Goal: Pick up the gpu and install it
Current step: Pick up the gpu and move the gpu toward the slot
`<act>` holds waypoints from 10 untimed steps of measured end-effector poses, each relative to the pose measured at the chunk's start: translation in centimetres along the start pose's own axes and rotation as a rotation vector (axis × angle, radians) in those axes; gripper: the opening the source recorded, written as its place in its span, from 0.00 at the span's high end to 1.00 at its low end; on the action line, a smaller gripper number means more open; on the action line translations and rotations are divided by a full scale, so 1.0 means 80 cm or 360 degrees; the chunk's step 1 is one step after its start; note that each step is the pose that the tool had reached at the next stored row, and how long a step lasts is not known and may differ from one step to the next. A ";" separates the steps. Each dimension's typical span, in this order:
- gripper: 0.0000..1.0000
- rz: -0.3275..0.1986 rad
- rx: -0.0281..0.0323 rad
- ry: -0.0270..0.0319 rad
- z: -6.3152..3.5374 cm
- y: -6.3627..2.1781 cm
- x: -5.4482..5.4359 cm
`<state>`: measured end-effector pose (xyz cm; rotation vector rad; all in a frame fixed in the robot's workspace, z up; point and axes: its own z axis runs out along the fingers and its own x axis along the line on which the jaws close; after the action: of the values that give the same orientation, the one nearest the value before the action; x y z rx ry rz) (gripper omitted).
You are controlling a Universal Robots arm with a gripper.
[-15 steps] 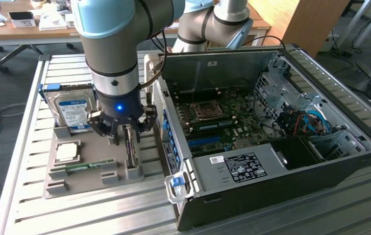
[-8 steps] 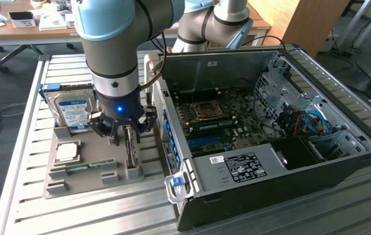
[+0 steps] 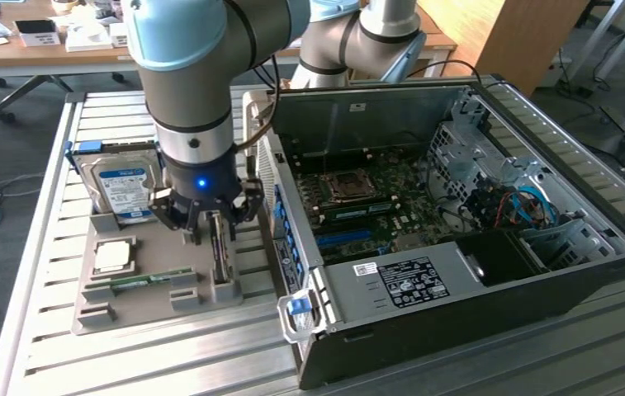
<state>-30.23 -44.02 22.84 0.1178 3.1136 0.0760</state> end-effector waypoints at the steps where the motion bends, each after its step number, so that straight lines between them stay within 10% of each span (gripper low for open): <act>1: 0.47 0.0000 -0.00001 0.00000 0.001 0.000 0.000; 10: 0.48 0.0000 0.00001 0.00001 0.001 0.000 0.000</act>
<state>-30.24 -44.00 22.73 0.1179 3.1137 0.0759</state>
